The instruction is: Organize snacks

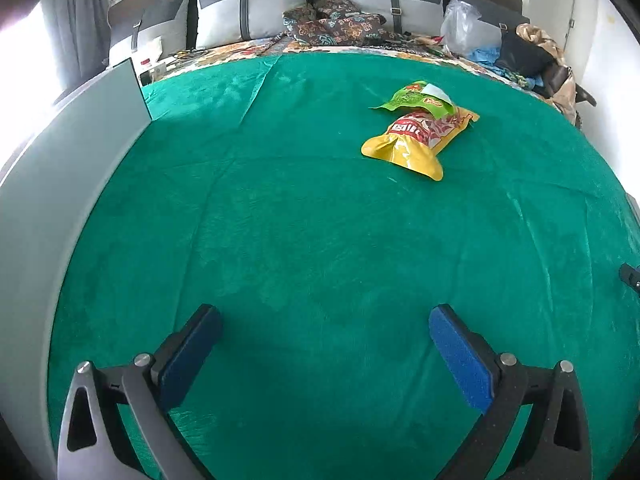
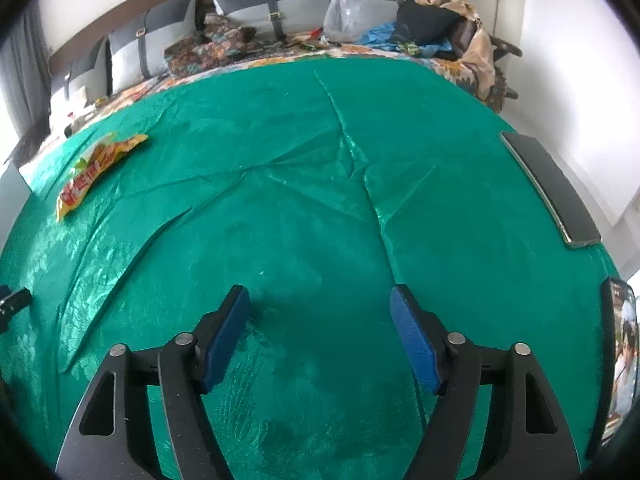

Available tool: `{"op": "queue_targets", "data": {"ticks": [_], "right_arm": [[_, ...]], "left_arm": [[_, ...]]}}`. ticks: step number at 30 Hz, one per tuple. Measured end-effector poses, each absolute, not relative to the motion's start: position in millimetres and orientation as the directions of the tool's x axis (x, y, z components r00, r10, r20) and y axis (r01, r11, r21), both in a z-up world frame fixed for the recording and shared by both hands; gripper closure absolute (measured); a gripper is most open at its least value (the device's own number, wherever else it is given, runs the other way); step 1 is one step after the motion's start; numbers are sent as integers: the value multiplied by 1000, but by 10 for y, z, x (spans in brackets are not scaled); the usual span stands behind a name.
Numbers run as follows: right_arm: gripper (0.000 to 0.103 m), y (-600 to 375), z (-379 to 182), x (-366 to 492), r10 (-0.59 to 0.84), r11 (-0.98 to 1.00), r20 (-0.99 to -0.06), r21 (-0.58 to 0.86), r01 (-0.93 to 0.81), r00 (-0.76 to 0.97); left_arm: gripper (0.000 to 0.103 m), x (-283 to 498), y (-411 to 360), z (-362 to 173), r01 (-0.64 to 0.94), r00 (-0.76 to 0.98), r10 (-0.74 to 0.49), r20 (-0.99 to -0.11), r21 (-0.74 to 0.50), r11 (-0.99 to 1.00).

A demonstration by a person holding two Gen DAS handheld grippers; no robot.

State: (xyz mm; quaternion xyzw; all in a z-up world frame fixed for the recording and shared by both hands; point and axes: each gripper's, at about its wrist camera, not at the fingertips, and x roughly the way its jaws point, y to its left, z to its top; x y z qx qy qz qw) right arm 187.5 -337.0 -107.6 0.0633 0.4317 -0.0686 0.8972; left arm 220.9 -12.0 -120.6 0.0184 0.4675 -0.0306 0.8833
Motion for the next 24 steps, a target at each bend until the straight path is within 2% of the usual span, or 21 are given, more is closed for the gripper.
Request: {"op": "queue_targets", "data": {"ticks": [3,6,11,14,16,21,23,24], "right_arm": [[22,-3330,-1085,1888,-83,985,-789,28,171,609],[21,-3341,-1100,1878,-77,985,-789,36,170,610],[21,-3341,-1101,1875,-78,985,-789,33,170,609],[20,-3341,-1101,1875,-78,985,-789,33,170,609],[20,-3341,-1101,1874,-78,985,-789,33,170,609],[19,-3333,-1099,1877,-76,985,-789,35,168,609],[19,-3328,-1101,1876,-74,985,-789,36,167,609],[19,-3327,-1101,1876,-74,985,-789,36,167,609]], "left_arm": [[0,2246,-135,-1216,75,553,-38,-832,4,997],[1,2440,-165,-1146,125,469,-90,-879,-35,992],[1,3025,-270,-541,187,549,-233,-802,-153,970],[1,3606,-437,-375,212,515,-292,-806,-210,954],[1,3930,-528,-414,195,479,-293,-827,-225,955],[2,4558,-699,-918,56,330,-250,-910,-246,968],[9,4646,-731,-1122,14,276,-257,-926,-264,964],[18,4617,-740,-1111,9,307,-237,-922,-246,969]]}}
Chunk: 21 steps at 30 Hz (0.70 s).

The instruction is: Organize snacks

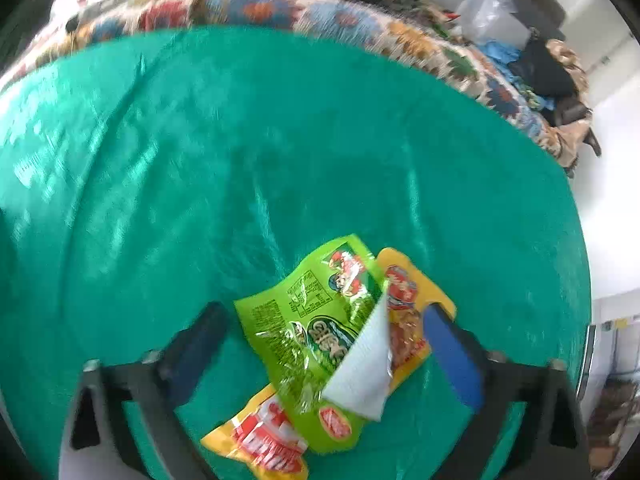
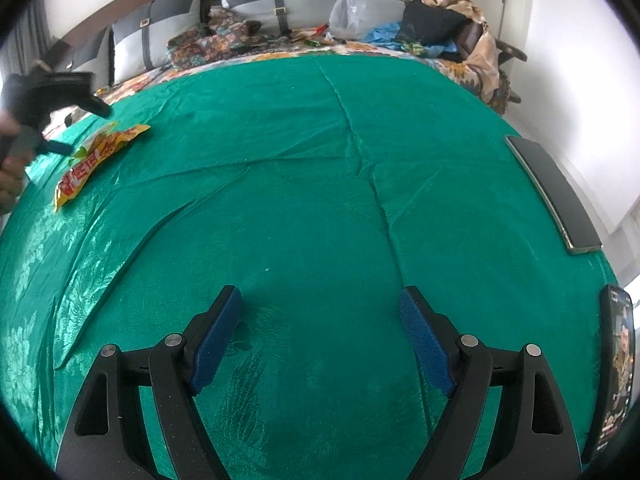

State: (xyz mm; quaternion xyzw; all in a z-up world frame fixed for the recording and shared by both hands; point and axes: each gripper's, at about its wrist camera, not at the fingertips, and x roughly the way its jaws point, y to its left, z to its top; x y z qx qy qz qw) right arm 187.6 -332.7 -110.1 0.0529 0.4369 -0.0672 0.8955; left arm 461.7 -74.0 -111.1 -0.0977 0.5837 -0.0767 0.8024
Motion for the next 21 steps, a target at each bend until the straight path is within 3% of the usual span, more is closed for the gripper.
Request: {"op": "queue_targets", "data": {"ticks": [1,3,7,16,21], "right_arm": [[19,-3327,-1101,1876,-74,985,-790,36,167,609],[19,-3324,-1103,1876,-74,985,-790,36,166,609],[18,-3317,-1113,1880,-74,985,-790,36,166,609],[18,-3320,-1111,1879,-74,986,-790,35,166,609],[18,-3321,-1110,1878,-74,986,-790,35,166,609]], "left_arm": [[51,4564,-743,-1077,11,340,-227,-913,-237,971],[67,4474,-684,-1020,19,366,-285,-886,-299,954],[85,4177,-465,-783,54,415,-303,-858,-309,949],[88,3303,531,-544,57,398,-338,-853,-344,937],[88,2751,1191,-849,-87,346,-215,-913,-260,962]]}}
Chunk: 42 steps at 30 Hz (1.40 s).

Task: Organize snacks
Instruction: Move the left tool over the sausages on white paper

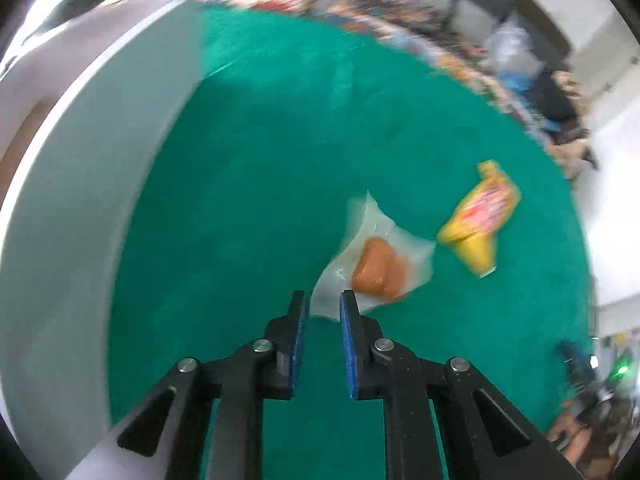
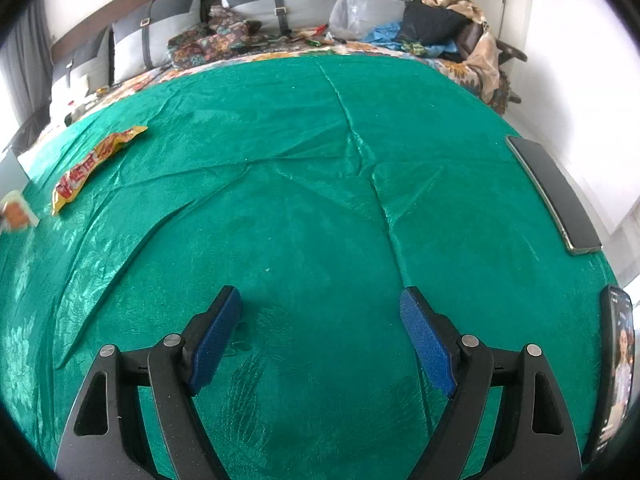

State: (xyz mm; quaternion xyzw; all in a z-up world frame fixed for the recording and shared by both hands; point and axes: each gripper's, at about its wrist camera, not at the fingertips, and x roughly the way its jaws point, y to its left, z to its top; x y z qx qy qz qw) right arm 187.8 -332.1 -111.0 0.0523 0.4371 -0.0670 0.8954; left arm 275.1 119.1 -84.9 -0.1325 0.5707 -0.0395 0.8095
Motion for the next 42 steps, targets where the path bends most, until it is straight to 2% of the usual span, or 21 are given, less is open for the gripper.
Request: {"op": "queue_targets", "data": {"ticks": [2,3,4,6,10,13,15,17,18,19,22,27,29,31,34,36,38,40,42], "right_arm": [[18,-3322,-1109,1878,-75,986,-790,35,166,609],[18,-3320,-1113,1879,-75,986,-790,34,166,609],[18,-3322,-1110,1878,-75,986,-790,35,166,609],[18,-3323,-1108,1877,-75,986,-790,34,166,609],[18,-3325,-1107,1876,-75,986,-790,34,166,609],[18,-3326,-1106,1876,-75,986,-790,34,165,609],[18,-3327,-1106,1876,-75,986,-790,34,165,609],[18,-3328,-1105,1875,-75,986,-790,34,165,608],[18,-3326,-1109,1877,-75,986,-790,34,166,608],[18,-3328,-1106,1876,-75,986,-790,34,165,608],[18,-3328,-1108,1876,-75,986,-790,34,165,608],[18,-3331,-1102,1874,-75,986,-790,33,165,608],[18,-3332,-1102,1873,-75,986,-790,33,165,608],[18,-3333,-1102,1873,-76,986,-790,33,165,608],[18,-3339,-1106,1872,-76,986,-790,32,165,608],[18,-3341,-1109,1872,-76,986,-790,32,165,608],[18,-3342,-1105,1871,-76,986,-790,32,165,608],[18,-3343,-1105,1871,-76,986,-790,32,165,608],[19,-3344,-1104,1871,-76,986,-790,32,165,608]], "left_arm": [[77,2579,1333,-929,-117,335,-232,-913,-285,951],[58,2513,1360,-937,-120,339,-248,-908,-303,945],[33,2453,1366,-925,-121,353,-252,-901,-311,943],[18,2391,1316,-823,-110,419,-219,-881,-289,951],[18,2633,1001,-633,5,503,-213,-838,-243,970],[16,2923,578,-594,251,504,-201,-840,-80,965],[16,3000,255,-695,444,488,-169,-856,77,893],[16,3009,75,-902,545,455,-121,-882,168,822],[16,3018,40,-990,564,429,-109,-897,172,808],[16,3015,34,-1045,568,409,-112,-906,156,808],[15,2981,249,-1023,476,341,-244,-908,-57,878],[11,2612,311,-985,467,242,-383,-891,-239,851],[11,2560,291,-968,462,245,-371,-896,-228,857],[11,2621,291,-933,384,320,-295,-900,-161,909],[11,2775,337,-964,273,374,-254,-892,-155,949],[10,2835,281,-1007,238,430,-171,-886,-72,969],[6,2821,212,-1060,233,466,-98,-879,16,972],[0,2803,246,-1079,206,497,-79,-864,29,978],[0,2781,333,-1095,165,516,-76,-853,11,986]]}}
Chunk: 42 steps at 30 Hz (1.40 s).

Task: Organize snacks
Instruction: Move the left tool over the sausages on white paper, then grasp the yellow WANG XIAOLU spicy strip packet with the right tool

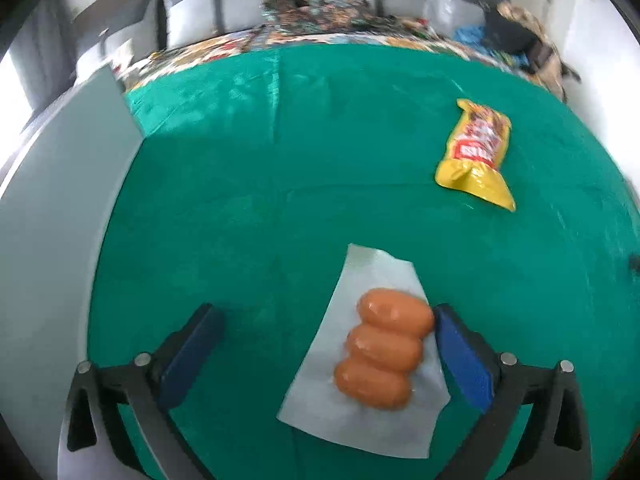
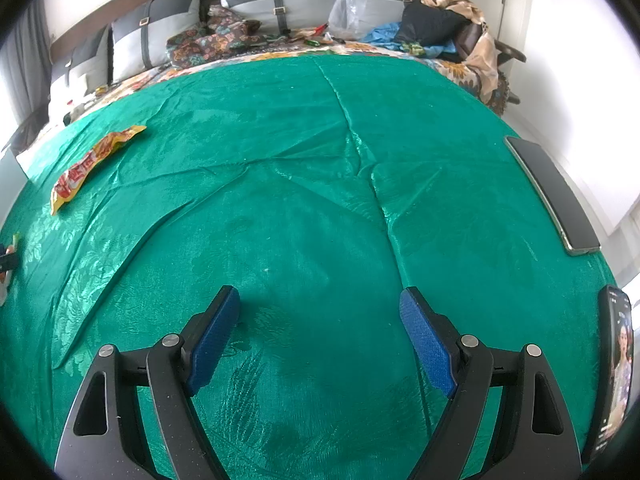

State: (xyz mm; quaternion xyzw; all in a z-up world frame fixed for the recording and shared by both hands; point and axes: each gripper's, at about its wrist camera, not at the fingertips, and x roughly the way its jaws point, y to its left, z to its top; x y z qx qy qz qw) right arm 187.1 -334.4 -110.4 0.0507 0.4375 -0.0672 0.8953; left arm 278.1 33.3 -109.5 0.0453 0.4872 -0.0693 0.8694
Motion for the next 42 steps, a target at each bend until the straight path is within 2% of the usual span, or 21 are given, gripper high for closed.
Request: {"op": "queue_targets", "data": {"ticks": [4,19,23,24,30,32,35,37,39,42], "right_arm": [[19,-3346,-1103,1871,-76,986,-790,32,164,608],[16,-3353,-1114,1874,-78,986,-793,28,163,605],[16,-3225,-1032,2011,-154,977,-826,-46,207,542],[16,-3116,-980,2081,-135,982,-830,-38,188,542],[17,-2218,-723,2855,251,944,-808,326,50,534],[17,-1944,-762,3216,300,924,-814,377,60,497],[16,-1665,-921,3684,274,925,-861,358,127,428],[15,-1525,-914,3827,205,937,-867,307,165,453],[14,-1397,-945,3895,202,942,-875,296,156,441],[14,-1191,-962,3943,81,983,-900,143,115,428]], "left_arm": [[0,2780,449,-1183,106,548,-56,-835,3,994],[0,2615,547,-1188,92,576,-47,-816,7,996],[0,2587,567,-1183,93,576,-48,-816,7,996],[0,2588,568,-1183,93,576,-48,-816,7,996],[0,2591,565,-1181,93,576,-47,-816,8,996],[0,2591,564,-1180,93,576,-47,-816,8,996],[0,2593,564,-1180,93,576,-47,-816,8,996],[0,2594,565,-1179,92,576,-47,-816,7,996],[0,2591,562,-1178,92,576,-47,-816,7,996],[0,2595,560,-1180,92,576,-46,-816,8,996]]}}
